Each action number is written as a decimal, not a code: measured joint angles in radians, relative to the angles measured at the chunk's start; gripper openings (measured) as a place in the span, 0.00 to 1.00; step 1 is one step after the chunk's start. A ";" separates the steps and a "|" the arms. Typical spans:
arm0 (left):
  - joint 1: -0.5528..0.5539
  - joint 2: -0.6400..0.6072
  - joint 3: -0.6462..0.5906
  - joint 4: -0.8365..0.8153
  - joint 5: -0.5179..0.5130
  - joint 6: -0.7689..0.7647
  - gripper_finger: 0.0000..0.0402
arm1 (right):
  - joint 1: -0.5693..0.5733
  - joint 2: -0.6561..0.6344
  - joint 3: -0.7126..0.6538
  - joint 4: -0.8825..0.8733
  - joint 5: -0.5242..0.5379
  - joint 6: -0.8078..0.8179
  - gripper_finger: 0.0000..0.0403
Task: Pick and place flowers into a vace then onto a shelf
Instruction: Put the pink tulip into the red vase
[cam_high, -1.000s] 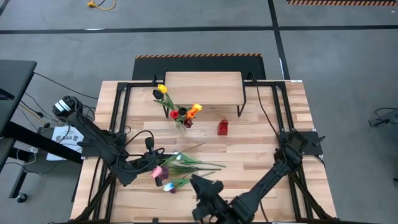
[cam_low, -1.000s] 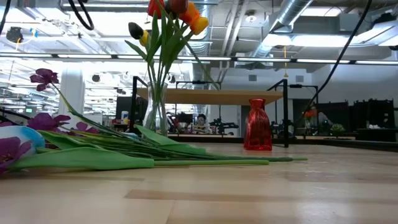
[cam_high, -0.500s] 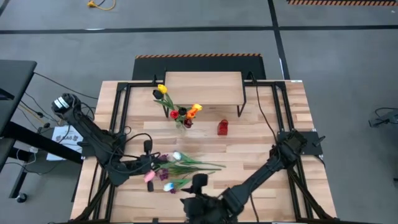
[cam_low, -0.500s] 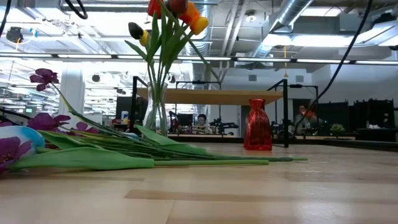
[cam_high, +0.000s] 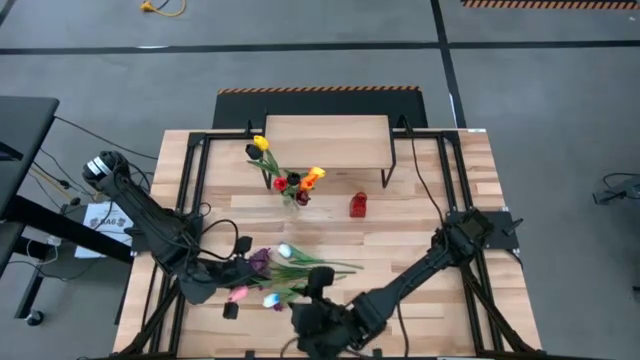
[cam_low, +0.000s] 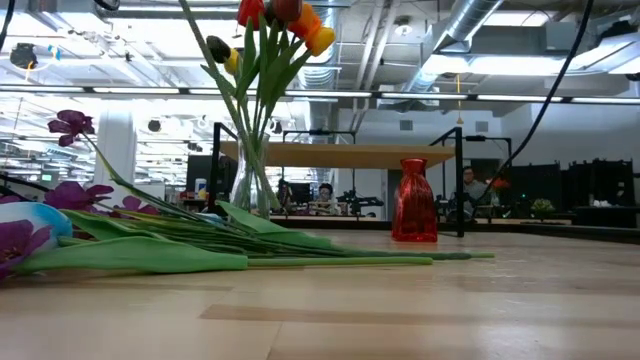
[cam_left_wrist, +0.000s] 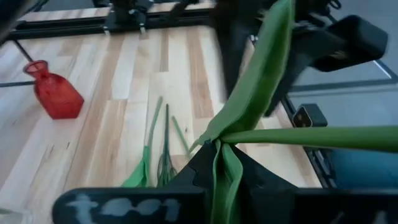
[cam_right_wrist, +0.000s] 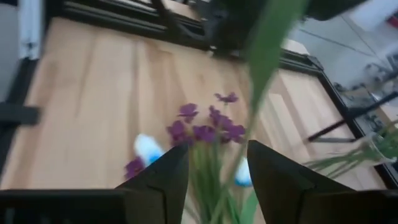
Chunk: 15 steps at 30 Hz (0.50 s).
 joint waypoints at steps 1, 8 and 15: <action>0.000 0.009 0.004 -0.001 0.002 0.005 0.00 | -0.009 0.000 0.000 0.000 0.001 0.010 0.39; 0.002 0.067 0.028 -0.001 -0.004 0.032 0.00 | -0.080 0.000 0.000 0.019 -0.075 0.016 0.42; 0.002 0.069 0.032 0.005 -0.024 0.038 0.00 | -0.098 0.000 0.000 0.065 -0.152 -0.012 0.41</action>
